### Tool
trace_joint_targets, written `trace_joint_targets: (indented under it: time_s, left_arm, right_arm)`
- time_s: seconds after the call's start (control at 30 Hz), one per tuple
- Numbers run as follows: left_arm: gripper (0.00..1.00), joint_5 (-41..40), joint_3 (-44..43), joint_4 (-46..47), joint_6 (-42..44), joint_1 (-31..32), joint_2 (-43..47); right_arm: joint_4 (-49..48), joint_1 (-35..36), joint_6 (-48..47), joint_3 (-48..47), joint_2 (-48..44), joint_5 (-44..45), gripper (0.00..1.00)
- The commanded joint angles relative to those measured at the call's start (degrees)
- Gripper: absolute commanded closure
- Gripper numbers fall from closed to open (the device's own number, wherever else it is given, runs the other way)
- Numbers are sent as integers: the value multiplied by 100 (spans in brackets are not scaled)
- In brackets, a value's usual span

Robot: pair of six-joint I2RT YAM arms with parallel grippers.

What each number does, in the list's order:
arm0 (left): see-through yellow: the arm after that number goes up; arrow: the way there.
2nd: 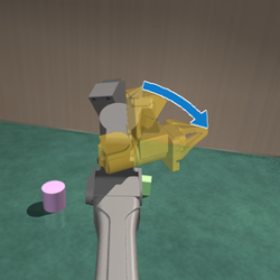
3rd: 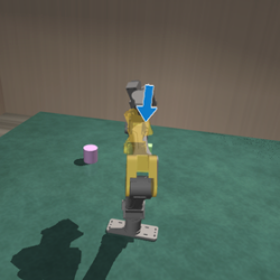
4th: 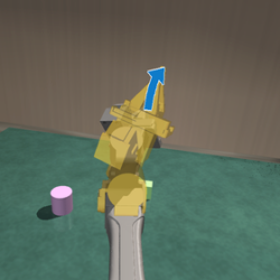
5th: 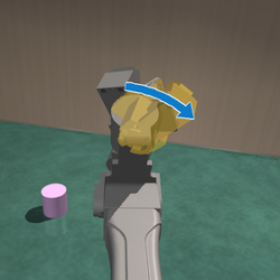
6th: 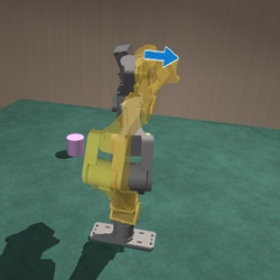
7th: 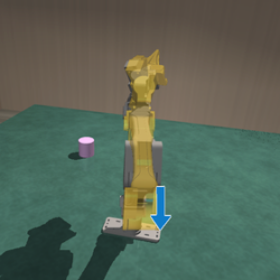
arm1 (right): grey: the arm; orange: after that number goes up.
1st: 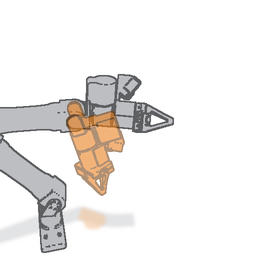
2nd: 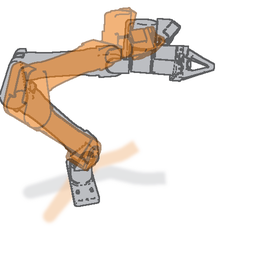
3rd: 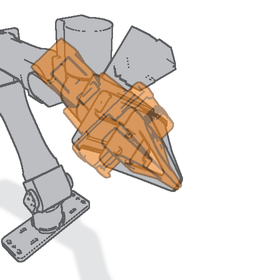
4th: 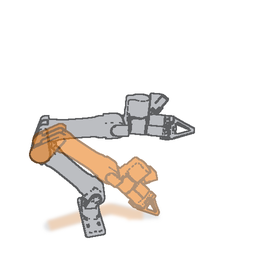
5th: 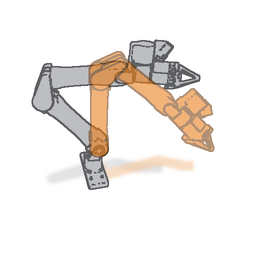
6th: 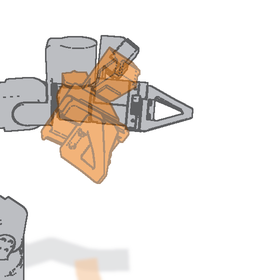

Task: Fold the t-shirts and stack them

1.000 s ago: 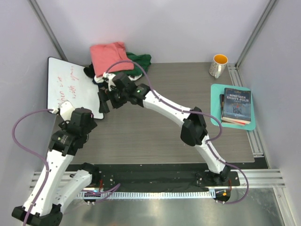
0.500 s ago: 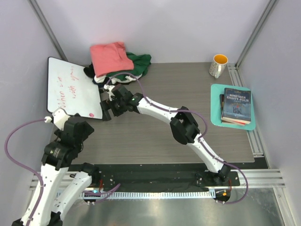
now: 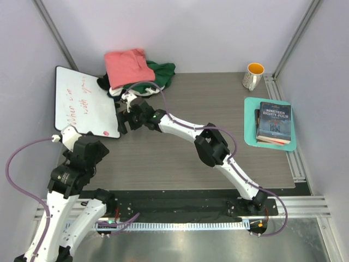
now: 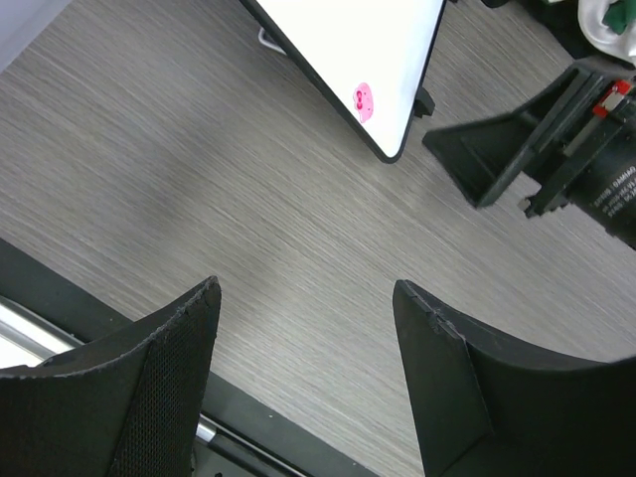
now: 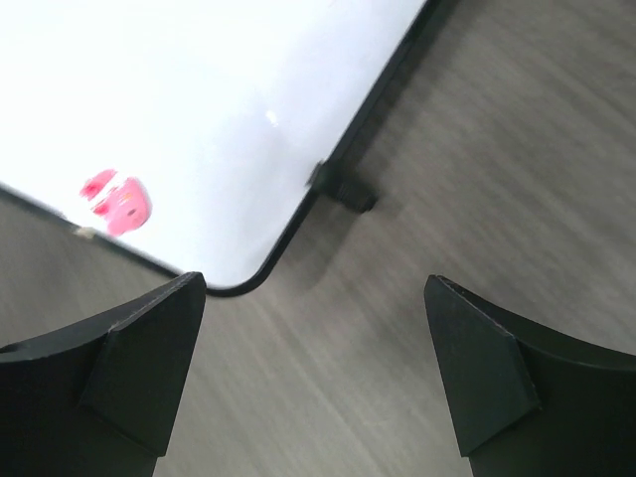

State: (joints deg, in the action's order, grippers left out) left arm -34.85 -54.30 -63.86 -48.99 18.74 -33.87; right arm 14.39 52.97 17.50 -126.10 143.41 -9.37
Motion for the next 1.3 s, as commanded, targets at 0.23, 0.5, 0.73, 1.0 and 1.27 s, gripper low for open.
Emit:
trace_joint_targets:
  time_s: [0.23, 0.5, 0.73, 1.0, 1.27]
  left_arm:
    - [29, 119, 34, 171, 171, 15, -103]
    - [29, 180, 60, 215, 188, 15, -85]
    - [29, 189, 95, 251, 188, 15, -111]
    - [29, 180, 104, 268, 188, 15, -94]
    - [29, 163, 139, 295, 180, 24, 126]
  right_arm:
    - [-1375, -340, 965, -953, 1057, 172, 2]
    - [-2211, -445, 1325, -547, 1092, -65, 2]
    - [-2476, -490, 2117, -599, 1399, -531, 5]
    - [-2644, -314, 2390, -388, 1496, -443, 6]
    - [-2476, -182, 2443, -714, 1743, -672, 8]
